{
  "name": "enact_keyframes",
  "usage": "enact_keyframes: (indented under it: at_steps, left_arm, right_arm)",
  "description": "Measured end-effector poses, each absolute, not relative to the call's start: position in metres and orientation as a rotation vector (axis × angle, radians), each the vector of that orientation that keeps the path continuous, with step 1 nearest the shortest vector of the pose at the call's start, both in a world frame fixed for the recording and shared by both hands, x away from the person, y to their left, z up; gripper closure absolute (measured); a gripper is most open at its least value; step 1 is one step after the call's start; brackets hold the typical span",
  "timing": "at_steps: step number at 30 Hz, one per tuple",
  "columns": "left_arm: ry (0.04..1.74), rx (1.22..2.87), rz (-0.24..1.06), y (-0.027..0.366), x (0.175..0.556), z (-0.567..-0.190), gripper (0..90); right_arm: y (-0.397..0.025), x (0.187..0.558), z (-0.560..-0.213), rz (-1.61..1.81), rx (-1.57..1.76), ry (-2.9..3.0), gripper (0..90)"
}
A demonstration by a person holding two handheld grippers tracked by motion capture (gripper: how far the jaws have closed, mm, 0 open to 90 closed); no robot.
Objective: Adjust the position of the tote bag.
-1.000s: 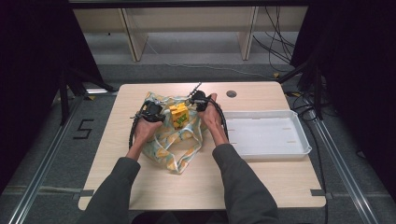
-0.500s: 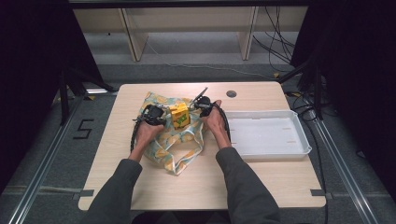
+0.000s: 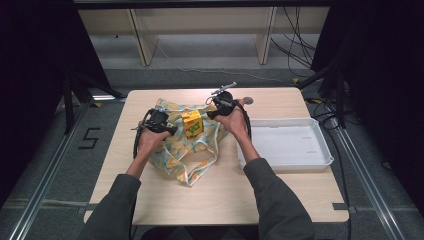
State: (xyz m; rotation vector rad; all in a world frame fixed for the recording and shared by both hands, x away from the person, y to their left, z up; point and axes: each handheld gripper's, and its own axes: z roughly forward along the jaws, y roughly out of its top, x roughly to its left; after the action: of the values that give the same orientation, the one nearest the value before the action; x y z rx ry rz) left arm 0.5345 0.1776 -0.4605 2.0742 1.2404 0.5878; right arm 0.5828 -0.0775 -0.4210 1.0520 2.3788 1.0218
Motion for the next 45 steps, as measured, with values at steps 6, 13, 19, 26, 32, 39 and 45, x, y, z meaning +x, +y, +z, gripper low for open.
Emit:
enact_keyframes:
  at_steps: [6,13,19,26,32,39,45]
  left_arm:
    - [1.221,2.042,0.559,0.184,0.51,-0.44,41.8]
    - [1.181,2.072,0.568,0.185,0.474,-0.436,33.5]
    - [1.153,2.033,0.528,0.187,0.441,-0.436,26.0]
    - [1.111,1.995,0.452,0.19,0.409,-0.445,23.0]
    - [1.091,2.021,0.432,0.191,0.387,-0.455,22.6]
    - [1.065,2.026,0.444,0.188,0.365,-0.464,20.1]
    - [1.049,2.027,0.428,0.194,0.345,-0.472,17.3]
  right_arm:
    - [-0.073,0.572,-0.411,1.092,1.151,2.355,40.5]
    - [-0.064,0.564,-0.404,1.181,1.139,2.375,34.2]
    - [-0.055,0.558,-0.404,1.172,1.123,2.401,29.1]
    - [-0.049,0.557,-0.408,1.143,1.109,2.416,25.6]
    - [-0.042,0.556,-0.412,1.129,1.098,2.438,23.0]
    - [-0.032,0.552,-0.418,1.105,1.082,2.464,20.3]
    - [-0.027,0.552,-0.419,1.1,1.075,2.465,18.7]
